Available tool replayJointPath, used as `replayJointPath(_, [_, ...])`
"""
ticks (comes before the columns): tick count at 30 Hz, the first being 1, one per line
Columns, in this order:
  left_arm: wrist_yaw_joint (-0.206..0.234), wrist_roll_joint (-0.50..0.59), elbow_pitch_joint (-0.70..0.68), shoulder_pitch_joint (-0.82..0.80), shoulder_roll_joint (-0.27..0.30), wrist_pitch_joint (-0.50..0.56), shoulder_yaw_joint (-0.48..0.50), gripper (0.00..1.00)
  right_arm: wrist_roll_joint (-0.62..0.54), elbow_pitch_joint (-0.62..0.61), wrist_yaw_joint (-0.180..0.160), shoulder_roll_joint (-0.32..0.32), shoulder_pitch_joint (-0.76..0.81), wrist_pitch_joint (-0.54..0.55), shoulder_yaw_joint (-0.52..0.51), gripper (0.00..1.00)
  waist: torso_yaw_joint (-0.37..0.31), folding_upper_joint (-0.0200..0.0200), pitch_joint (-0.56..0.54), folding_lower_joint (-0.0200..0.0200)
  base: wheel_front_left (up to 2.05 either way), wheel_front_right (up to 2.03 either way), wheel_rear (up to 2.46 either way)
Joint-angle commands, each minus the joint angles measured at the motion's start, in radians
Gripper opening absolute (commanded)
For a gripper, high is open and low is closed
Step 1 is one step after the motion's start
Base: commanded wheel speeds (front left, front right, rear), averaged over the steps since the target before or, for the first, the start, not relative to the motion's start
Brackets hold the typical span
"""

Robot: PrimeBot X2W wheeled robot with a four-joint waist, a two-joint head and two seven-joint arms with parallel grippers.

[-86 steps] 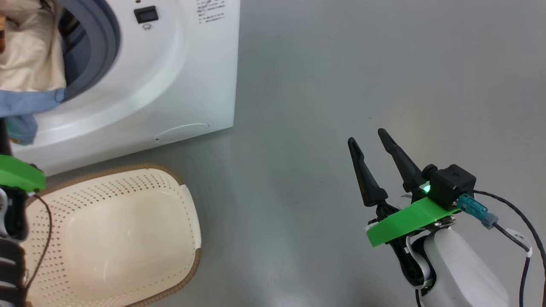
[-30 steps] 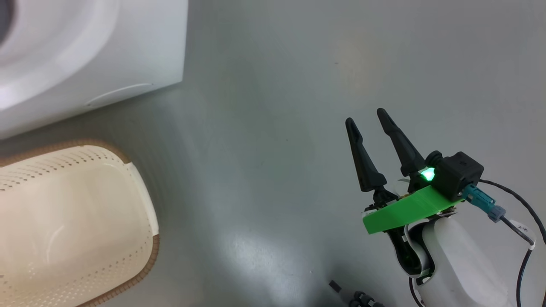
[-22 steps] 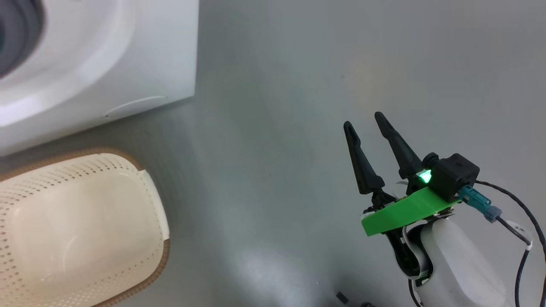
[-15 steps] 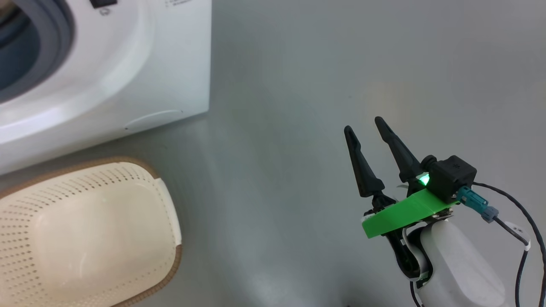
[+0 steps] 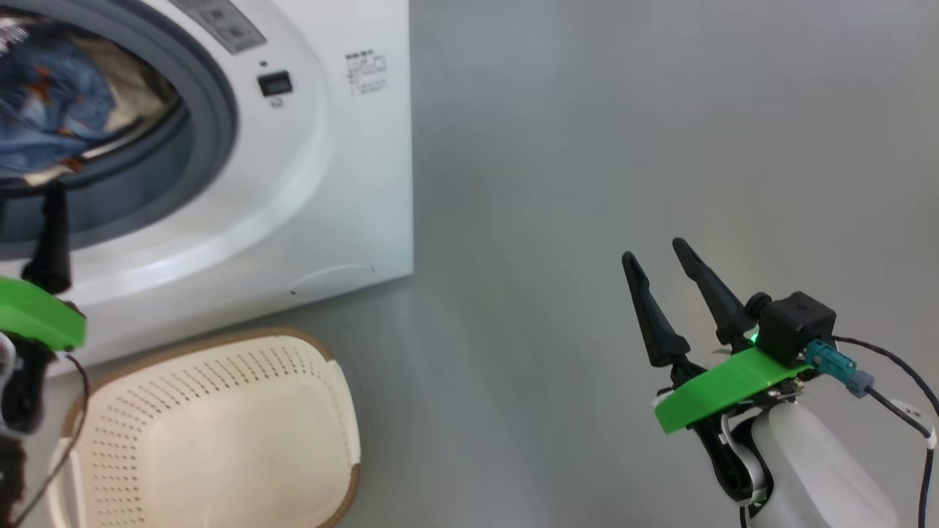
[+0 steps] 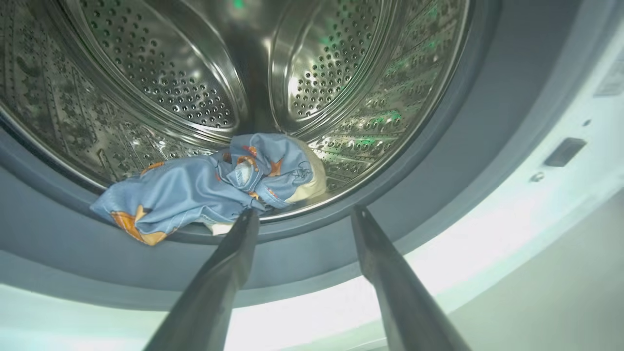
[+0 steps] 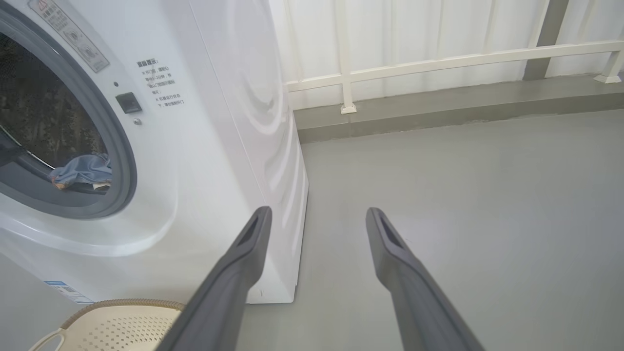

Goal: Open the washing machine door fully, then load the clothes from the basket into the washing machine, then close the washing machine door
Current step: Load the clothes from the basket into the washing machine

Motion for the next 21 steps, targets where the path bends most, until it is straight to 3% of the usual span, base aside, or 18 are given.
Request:
replayJointPath(1, [0.013, 0.03, -0.041, 0.032, 0.037, -0.013, 0.058, 1.0, 0.013, -0.014, 0.007, -0.011, 0.021, -0.008, 0.023, 1.0, 0.053, 0.0, -0.105, 0.0002, 0.0, 0.0, 0.0])
replayJointPath(8, [0.085, 0.162, -0.187, 0.226, -0.036, -0.014, 0.155, 1.0, 0.044, -0.001, 0.007, -0.042, 0.061, -0.008, 0.028, 1.0, 0.088, 0.0, -0.193, 0.0002, 0.0, 0.0, 0.0])
replayJointPath(21, [0.146, 0.293, -0.385, 0.494, -0.134, -0.014, 0.313, 1.0, 0.063, -0.003, 0.007, -0.067, 0.117, -0.008, 0.015, 1.0, 0.128, 0.0, -0.268, 0.0002, 0.0, 0.0, 0.0])
